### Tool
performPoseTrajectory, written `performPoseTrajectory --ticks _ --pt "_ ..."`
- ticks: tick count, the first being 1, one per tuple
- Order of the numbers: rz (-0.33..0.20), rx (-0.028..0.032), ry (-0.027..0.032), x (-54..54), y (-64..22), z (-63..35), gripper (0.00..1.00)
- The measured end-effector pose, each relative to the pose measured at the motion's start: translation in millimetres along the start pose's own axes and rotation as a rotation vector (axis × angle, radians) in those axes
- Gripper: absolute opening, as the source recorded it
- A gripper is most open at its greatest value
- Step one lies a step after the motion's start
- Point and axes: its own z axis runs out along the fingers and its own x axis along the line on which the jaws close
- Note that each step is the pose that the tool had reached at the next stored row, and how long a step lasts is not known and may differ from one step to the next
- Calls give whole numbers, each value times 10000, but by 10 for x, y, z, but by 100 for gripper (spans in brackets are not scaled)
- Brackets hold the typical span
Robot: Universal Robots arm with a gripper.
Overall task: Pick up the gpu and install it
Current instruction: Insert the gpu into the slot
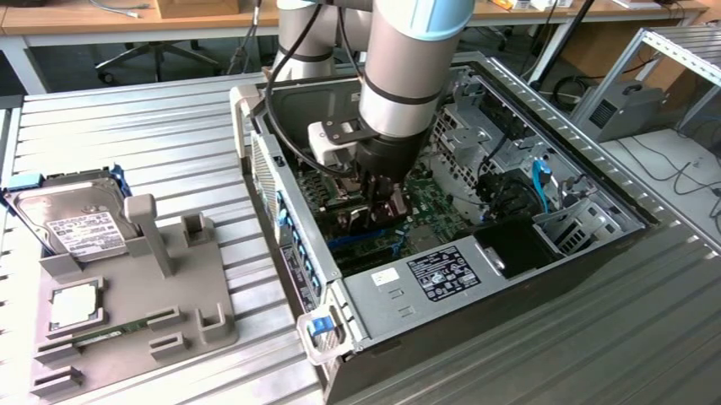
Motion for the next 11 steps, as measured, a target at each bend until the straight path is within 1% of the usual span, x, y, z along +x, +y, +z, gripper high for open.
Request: performPoseTrajectory --ticks 11 --pt "0 1 -1 0 1 3 27"
